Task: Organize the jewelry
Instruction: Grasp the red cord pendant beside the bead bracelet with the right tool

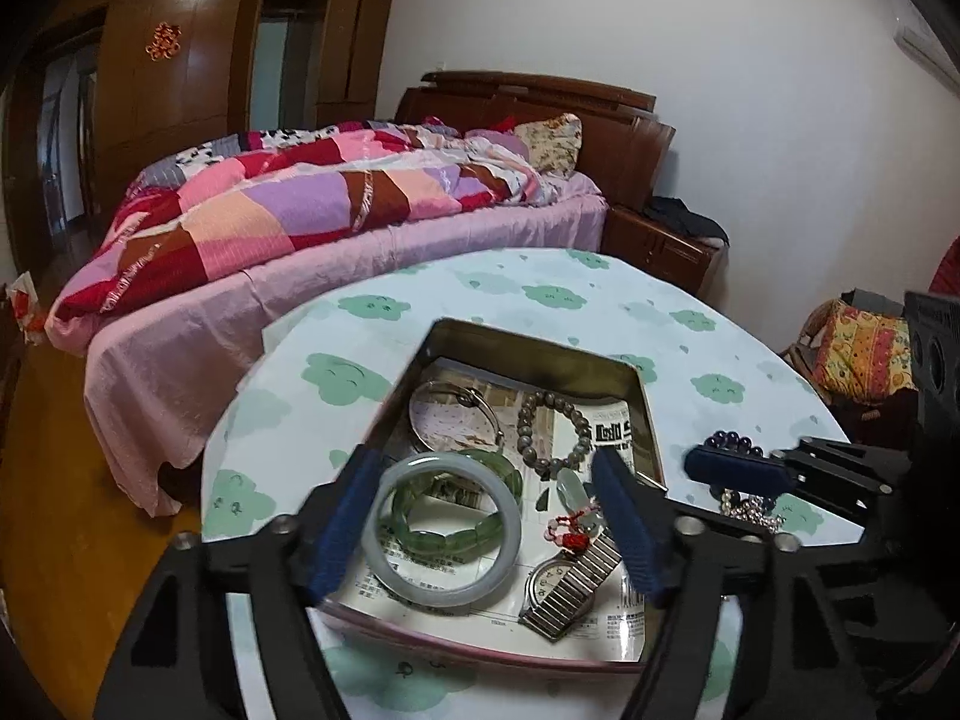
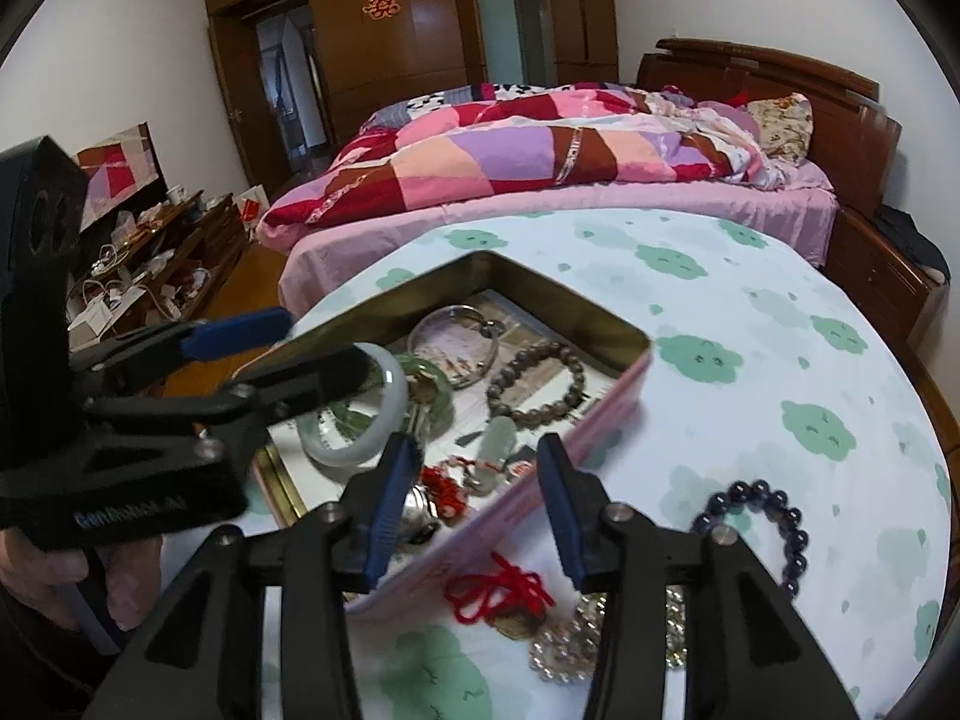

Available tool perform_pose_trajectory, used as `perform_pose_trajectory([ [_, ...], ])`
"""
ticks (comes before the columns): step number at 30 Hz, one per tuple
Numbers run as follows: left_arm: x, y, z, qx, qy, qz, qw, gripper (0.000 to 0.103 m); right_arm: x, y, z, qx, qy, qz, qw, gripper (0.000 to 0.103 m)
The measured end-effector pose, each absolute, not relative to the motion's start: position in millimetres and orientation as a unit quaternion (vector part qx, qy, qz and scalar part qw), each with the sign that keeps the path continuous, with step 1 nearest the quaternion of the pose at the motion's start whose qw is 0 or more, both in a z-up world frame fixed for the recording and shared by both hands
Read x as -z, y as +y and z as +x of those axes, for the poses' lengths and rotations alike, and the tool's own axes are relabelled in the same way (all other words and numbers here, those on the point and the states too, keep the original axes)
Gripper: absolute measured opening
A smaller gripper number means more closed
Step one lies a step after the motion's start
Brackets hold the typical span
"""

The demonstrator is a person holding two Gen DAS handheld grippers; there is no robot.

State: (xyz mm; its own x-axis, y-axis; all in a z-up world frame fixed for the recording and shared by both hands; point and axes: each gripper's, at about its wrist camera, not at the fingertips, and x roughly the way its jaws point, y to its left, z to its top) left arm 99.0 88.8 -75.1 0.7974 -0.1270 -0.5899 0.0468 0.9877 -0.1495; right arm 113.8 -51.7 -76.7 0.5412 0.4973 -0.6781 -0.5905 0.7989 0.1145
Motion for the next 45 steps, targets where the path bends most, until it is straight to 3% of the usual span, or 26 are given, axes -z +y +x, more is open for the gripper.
perform_pose_trajectory([
  [5,71.5,89.6,93.4,0.045,0.305,-0.071,0.949,0.081,76.4,-74.8,108.5,-0.290,0.364,-0.048,0.884,0.057],
  [12,71.6,89.4,85.3,0.005,0.295,-0.041,0.955,0.082,79.2,-105.1,103.9,-0.260,0.371,-0.033,0.891,0.058],
  [19,68.6,89.8,78.2,-0.035,0.279,-0.010,0.960,0.082,95.9,-106.0,94.9,-0.260,0.394,-0.055,0.880,0.041],
  [34,72.1,86.8,77.8,-0.021,0.286,-0.022,0.958,0.083,113.7,-68.3,108.2,-0.297,0.423,-0.103,0.850,0.041],
  [36,71.7,85.4,76.8,-0.017,0.285,-0.023,0.958,0.083,118.4,-66.8,109.3,-0.300,0.432,-0.101,0.845,0.012],
  [37,71.3,84.7,76.3,-0.014,0.285,-0.024,0.958,0.083,119.8,-68.0,109.6,-0.304,0.437,-0.096,0.841,0.008],
  [45,68.8,71.9,72.9,0.007,0.288,-0.023,0.957,0.083,85.6,-101.6,91.3,-0.301,0.379,-0.030,0.875,0.005],
])
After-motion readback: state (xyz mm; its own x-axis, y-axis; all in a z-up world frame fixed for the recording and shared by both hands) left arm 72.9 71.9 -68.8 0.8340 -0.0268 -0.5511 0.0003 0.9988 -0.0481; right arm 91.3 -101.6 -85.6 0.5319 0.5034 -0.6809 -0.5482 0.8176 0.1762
